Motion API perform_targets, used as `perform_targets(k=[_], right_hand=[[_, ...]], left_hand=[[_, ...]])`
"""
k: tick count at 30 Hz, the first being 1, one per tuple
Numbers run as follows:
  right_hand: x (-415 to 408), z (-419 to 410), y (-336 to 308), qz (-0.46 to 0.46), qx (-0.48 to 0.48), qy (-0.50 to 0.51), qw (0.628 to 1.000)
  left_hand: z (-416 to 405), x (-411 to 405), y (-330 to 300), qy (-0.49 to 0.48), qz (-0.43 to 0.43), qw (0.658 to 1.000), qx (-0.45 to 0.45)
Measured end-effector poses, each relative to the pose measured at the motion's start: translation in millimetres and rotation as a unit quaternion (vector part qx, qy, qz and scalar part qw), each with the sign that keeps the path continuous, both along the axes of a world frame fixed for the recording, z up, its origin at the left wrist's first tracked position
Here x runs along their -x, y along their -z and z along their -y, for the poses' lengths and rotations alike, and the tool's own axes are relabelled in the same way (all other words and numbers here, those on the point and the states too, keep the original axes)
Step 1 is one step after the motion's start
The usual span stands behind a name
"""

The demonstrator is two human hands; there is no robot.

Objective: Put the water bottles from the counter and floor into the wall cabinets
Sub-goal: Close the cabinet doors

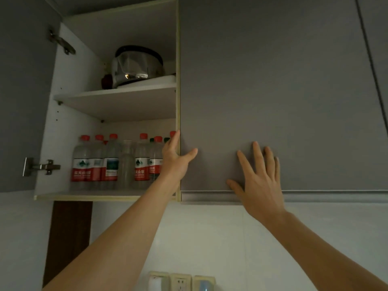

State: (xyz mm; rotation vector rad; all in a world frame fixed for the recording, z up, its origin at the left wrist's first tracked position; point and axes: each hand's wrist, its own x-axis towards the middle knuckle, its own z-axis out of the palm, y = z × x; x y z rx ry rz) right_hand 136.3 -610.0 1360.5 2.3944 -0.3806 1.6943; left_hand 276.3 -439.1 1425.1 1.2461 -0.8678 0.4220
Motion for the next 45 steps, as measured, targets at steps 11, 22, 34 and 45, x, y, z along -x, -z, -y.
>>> perform_targets(k=[11,22,34,45], right_hand=[[-13,-2,6,0.037,-0.017,-0.022,0.999],[-28,-201,-22,0.030,-0.182,-0.357,0.916],[-66,-484,-17,-0.045,-0.264,-0.567,0.779],[-53,-514,-10,-0.050,-0.236,-0.573,0.783]], left_hand=[[0,-6,2,-0.108,0.073,0.988,-0.080],[-200,69,0,-0.127,0.022,0.990,-0.060],[-491,140,2,-0.678,0.157,0.708,-0.119],[-581,121,-3,-0.679,-0.026,0.733,-0.040]])
